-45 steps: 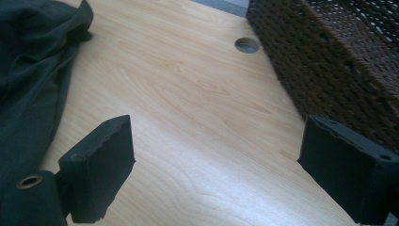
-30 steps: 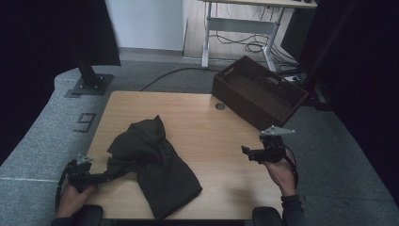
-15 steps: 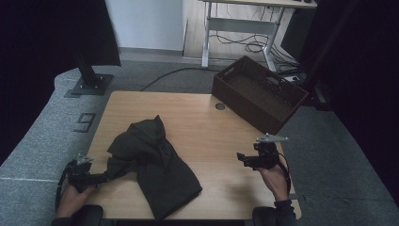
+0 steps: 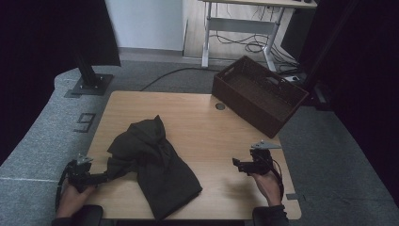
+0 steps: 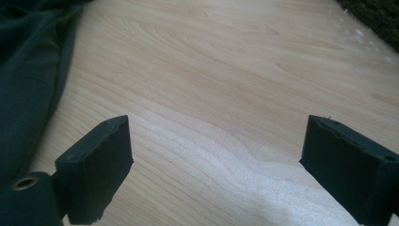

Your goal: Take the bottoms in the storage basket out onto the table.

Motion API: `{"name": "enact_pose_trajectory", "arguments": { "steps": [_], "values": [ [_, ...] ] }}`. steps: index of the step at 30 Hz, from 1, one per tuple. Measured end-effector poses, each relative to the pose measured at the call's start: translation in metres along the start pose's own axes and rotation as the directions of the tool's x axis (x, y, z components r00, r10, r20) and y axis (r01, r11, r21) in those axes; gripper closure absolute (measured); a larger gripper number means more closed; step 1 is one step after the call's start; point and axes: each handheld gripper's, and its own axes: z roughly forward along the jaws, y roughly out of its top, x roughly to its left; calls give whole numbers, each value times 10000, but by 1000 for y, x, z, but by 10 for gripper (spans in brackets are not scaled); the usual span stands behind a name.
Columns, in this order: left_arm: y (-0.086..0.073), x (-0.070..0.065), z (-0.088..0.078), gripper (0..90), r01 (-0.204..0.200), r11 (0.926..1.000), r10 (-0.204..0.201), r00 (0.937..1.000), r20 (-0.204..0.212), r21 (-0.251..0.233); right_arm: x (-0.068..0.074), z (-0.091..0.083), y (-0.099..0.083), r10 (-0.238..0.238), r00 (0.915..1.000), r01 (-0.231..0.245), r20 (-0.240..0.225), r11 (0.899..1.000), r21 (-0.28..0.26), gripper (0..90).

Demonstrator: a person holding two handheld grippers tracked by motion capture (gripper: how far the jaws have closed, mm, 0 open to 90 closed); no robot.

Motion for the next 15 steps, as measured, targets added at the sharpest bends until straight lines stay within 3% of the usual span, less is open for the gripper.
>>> {"name": "enact_pose_trajectory", "arguments": {
  "steps": [11,15],
  "values": [
    [0,0,0,0,7,10000,-7,10000,-6,2,3,18,-19,68,9997,-76,242,9995,304,12],
    [0,0,0,0,8,10000,-8,10000,-7,-1,6,27,-25,-167,9992,144,353,9977,663,11]
  ]
}}
